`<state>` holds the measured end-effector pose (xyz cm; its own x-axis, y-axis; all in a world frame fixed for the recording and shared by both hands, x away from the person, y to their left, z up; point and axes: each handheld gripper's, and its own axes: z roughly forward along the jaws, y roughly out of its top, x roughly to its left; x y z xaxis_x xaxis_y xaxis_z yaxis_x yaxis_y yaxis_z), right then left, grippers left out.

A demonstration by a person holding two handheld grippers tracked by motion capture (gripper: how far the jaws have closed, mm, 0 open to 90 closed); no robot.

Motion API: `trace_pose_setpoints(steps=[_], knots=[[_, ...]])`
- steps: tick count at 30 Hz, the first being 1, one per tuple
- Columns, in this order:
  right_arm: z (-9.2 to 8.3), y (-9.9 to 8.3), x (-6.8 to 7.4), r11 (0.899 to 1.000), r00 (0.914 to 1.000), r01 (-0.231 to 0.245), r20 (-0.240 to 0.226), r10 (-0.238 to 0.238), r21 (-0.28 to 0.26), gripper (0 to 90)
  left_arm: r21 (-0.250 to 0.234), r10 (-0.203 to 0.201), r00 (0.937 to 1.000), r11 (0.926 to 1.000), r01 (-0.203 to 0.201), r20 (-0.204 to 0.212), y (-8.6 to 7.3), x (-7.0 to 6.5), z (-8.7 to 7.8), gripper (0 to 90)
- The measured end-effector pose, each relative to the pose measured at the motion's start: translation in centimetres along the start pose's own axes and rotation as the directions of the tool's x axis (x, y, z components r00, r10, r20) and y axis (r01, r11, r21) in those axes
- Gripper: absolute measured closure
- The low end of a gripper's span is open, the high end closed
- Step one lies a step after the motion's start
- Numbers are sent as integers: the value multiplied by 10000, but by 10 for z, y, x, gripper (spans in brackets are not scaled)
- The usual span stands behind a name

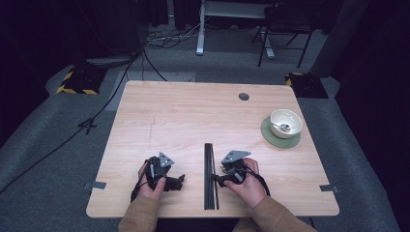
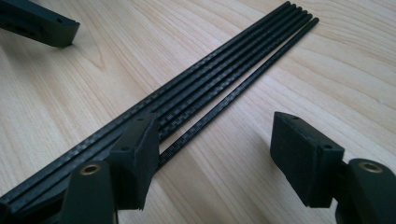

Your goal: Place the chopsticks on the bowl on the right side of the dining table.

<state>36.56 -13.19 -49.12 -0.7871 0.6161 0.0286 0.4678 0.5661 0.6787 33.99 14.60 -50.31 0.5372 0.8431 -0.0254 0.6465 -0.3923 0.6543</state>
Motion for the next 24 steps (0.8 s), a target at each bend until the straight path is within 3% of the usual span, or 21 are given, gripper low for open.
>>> trace_pose_setpoints(steps=[4,11,19,24], knots=[[-4,-1,-3,9999,9999,-74,105,75,-124,336,-3,-4,10000,10000,4,0,0,0,0,0],[-5,-6,2,10000,9998,-81,-157,81,49,353,-6,-6,10000,10000,6,2,0,0,0,0],[-17,-14,-18,9987,9985,-503,230,502,4,373,14,18,10000,10000,-18,1,0,0,0,0],[-25,-20,-38,9967,9952,-803,575,796,100,393,45,60,10000,10000,-60,-2,0,0,0,0]])
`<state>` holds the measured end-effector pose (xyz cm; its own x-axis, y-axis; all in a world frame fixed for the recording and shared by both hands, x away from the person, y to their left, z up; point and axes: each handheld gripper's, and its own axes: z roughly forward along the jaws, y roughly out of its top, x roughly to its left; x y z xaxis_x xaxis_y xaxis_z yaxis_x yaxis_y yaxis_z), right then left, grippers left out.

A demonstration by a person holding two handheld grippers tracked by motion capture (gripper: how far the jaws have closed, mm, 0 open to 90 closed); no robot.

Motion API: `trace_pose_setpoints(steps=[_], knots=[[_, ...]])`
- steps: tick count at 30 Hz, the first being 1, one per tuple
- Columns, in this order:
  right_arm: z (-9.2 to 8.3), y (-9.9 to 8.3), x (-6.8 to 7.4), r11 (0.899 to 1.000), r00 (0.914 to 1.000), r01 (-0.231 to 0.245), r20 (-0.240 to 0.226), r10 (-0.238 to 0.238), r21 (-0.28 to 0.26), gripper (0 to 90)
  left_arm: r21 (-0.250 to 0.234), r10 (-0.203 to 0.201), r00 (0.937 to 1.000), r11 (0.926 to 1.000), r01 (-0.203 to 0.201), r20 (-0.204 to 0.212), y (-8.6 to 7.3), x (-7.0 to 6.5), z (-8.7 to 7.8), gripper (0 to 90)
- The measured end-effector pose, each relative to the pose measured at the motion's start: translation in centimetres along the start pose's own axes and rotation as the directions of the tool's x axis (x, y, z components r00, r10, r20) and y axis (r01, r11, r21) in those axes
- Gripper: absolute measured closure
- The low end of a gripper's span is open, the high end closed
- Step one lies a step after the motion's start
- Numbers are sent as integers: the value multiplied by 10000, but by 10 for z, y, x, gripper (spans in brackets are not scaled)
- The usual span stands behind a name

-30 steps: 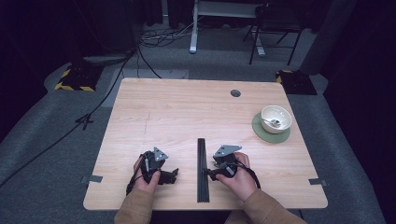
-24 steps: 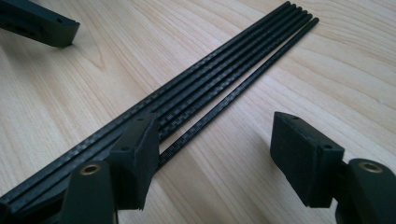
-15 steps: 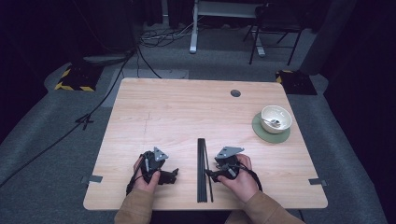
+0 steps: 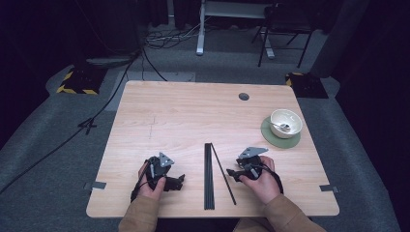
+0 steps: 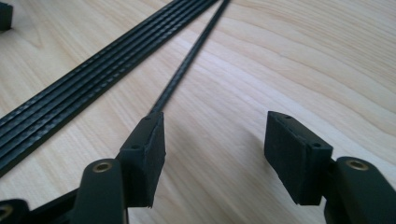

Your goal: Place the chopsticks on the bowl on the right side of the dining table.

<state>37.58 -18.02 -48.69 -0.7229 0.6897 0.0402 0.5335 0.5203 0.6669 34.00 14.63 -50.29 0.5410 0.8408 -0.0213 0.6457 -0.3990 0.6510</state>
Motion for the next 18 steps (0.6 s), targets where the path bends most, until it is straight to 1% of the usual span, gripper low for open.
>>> trace_pose_setpoints(steps=[2,4,6,7,9,11,12,15,17,18], knots=[[-3,0,-1,9998,9998,-154,-141,152,-117,396,-20,-26,10000,10000,26,2,0,0,0,0],[-3,1,4,9998,9995,-11,-312,4,-206,396,-27,-37,10000,10000,37,3,0,0,0,0],[0,2,13,9998,9985,99,-540,-108,-183,395,-31,-39,10000,10000,39,3,0,0,0,0],[1,2,16,9995,9976,271,-638,-279,-142,395,-28,-36,10000,10000,36,2,0,0,0,0],[3,2,22,9991,9963,422,-751,-425,-59,397,-23,-32,10000,10000,32,2,0,0,0,0],[5,2,22,9987,9961,512,-720,-511,-4,411,-24,-33,10000,10000,33,2,0,0,0,0],[5,1,20,9983,9963,574,-648,-569,62,419,-18,-22,10000,10000,22,5,0,0,0,0],[4,1,10,9991,9986,398,-354,-393,115,435,-25,17,10000,10000,-17,12,0,0,0,0],[2,1,1,9994,9996,280,-16,-280,180,443,-18,56,10000,10000,-56,33,0,1,1,0],[1,1,-1,9995,9997,240,23,-240,184,451,-19,83,10000,10000,-83,15,0,1,0,0]])
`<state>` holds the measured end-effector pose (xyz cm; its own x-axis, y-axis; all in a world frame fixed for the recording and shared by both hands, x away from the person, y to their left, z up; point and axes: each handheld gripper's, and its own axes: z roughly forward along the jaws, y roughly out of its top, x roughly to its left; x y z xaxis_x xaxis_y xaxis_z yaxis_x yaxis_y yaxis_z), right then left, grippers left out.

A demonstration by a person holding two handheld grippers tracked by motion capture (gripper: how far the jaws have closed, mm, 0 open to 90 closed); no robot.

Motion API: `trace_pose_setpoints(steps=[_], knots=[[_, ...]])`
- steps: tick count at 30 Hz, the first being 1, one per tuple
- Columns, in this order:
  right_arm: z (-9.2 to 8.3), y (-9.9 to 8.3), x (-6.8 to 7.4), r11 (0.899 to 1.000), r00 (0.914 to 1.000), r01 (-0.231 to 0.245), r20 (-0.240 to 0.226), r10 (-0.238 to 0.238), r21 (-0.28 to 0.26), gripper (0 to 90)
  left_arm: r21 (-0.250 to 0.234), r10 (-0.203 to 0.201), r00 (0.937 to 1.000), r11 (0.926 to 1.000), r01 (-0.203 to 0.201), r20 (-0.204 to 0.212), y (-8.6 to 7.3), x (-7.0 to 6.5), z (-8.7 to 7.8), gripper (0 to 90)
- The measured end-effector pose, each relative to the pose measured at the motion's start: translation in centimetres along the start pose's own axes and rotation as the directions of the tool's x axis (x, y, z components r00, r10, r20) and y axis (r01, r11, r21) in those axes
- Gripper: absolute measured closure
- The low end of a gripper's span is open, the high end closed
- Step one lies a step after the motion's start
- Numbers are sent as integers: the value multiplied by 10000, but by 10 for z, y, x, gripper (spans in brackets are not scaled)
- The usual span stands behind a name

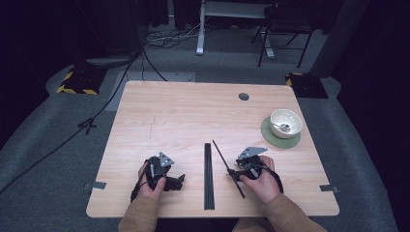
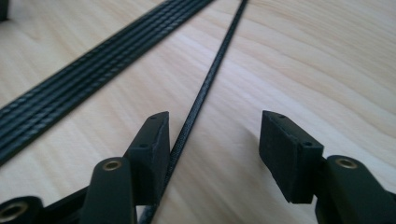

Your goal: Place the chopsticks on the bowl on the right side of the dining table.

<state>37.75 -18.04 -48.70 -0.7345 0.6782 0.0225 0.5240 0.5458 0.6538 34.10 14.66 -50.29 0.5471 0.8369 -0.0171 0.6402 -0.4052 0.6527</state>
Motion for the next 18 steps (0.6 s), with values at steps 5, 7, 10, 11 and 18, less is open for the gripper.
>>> trace_pose_setpoints(steps=[5,7,10,11,18], knots=[[-5,3,-1,9999,9990,33,-442,-38,-118,591,5,-42,10000,10000,42,0,0,0,0,0],[-4,6,0,9999,9982,155,-582,-156,-19,651,18,-29,10000,10000,29,-2,0,0,0,0],[-2,9,2,9996,9968,232,-766,-221,134,705,31,-12,10000,10000,12,-3,0,0,0,0],[0,9,2,9994,9966,288,-779,-273,179,717,46,-25,10000,10000,25,7,0,0,0,1],[4,12,-8,9982,9981,237,-579,-205,548,821,41,-31,10000,10000,30,14,-1,0,-1,1]])
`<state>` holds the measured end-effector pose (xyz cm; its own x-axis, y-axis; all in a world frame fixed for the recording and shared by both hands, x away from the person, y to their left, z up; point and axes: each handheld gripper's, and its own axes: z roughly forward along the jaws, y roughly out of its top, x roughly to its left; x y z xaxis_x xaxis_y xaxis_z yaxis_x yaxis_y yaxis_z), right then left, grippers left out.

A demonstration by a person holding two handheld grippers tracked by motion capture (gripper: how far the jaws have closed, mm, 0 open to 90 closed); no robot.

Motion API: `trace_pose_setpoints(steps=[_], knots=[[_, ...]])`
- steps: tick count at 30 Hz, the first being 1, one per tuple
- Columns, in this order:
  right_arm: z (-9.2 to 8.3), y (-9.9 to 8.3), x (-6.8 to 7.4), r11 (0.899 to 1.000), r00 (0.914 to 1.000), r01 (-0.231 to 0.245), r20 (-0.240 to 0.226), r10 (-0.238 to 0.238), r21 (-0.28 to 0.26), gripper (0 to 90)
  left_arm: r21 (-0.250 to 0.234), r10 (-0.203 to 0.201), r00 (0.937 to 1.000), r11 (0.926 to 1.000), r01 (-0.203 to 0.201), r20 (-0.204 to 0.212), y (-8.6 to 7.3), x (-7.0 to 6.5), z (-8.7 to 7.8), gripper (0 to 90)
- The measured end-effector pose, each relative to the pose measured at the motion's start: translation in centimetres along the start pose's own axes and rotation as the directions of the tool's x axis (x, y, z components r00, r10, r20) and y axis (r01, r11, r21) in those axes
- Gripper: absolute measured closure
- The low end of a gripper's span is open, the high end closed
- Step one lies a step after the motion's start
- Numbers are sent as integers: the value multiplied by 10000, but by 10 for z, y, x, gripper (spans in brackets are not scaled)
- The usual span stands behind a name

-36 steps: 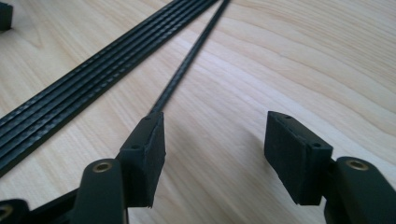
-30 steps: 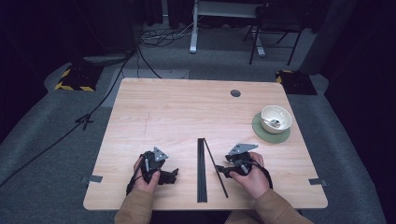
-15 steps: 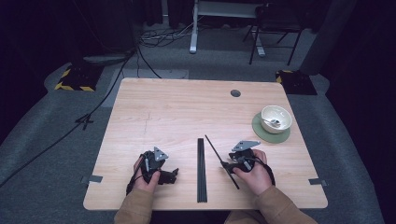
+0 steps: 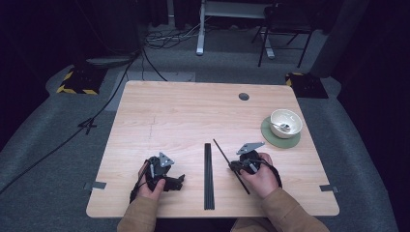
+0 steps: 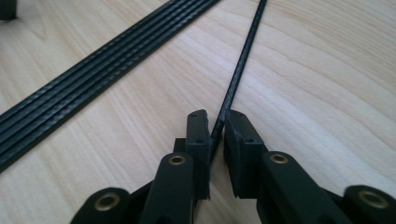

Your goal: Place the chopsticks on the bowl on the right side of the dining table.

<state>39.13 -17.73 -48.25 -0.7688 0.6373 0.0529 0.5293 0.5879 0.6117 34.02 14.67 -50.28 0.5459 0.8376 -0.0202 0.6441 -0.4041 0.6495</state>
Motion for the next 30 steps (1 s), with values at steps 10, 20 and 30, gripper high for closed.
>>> trace_pose_setpoints(steps=[10,20,30], knots=[[-2,0,-17,9936,9930,-1130,355,1130,-31,864,13,16,10000,10000,-16,-4,0,0,0,1],[-11,-3,-23,9892,9893,-1425,276,1434,-338,865,13,26,10000,10000,-26,21,0,0,0,0],[-47,-1,-23,9899,9927,-1196,69,1205,-761,866,-20,278,9995,9996,-278,167,6,7,5,0]])
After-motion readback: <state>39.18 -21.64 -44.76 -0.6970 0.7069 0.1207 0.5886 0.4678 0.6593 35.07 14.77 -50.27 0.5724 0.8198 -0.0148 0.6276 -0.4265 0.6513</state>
